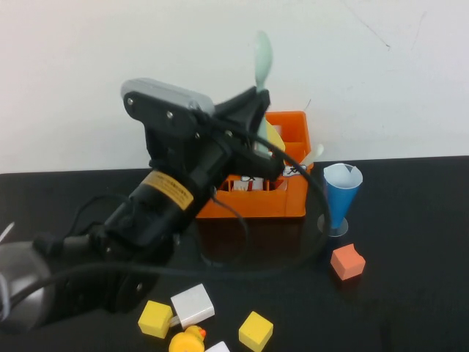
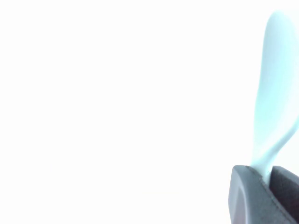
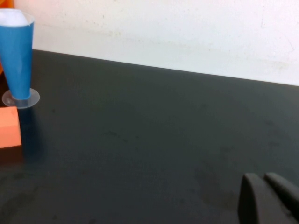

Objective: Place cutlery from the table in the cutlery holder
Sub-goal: Place the spoon on the box

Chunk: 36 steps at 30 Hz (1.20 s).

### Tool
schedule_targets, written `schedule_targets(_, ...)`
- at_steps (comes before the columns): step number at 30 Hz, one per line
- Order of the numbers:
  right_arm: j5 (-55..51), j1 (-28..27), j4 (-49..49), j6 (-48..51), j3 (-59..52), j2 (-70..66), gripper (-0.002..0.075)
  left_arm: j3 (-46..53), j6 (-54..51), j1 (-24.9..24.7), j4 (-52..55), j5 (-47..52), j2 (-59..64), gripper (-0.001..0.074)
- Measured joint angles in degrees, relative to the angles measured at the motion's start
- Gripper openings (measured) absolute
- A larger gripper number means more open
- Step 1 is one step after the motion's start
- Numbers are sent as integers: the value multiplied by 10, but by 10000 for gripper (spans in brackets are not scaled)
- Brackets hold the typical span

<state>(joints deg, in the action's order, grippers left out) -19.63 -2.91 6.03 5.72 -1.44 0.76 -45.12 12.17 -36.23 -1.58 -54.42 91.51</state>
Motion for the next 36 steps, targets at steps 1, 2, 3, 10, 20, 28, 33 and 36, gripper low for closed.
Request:
schedule_targets(1, 0, 0, 0, 0, 0, 0, -3, -6, 1, 5, -6, -7, 8, 32)
schedule_targets(2, 0, 0, 0, 0, 0, 0, -3, -12, 1, 9, -11, -12, 16, 32)
schedule_targets(3, 0, 0, 0, 0, 0, 0, -3, -17, 1, 12, -15, -16, 21, 32)
schedule_targets(10, 0, 0, 0, 0, 0, 0, -3, -75, 12, 27, -29, -24, 79, 32)
schedule_targets(20, 0, 0, 0, 0, 0, 0, -3, -181, 14, 56, -13, 20, 178, 32)
schedule_targets(28, 0, 0, 0, 0, 0, 0, -3, -189, 17, 109, 16, 42, 186, 32)
schedule_targets(33, 0, 0, 0, 0, 0, 0, -3, -189, 38, 138, 46, 49, 186, 32)
schedule_targets(36, 0, 0, 0, 0, 0, 0, -3, -189, 48, 148, 59, 54, 190, 32)
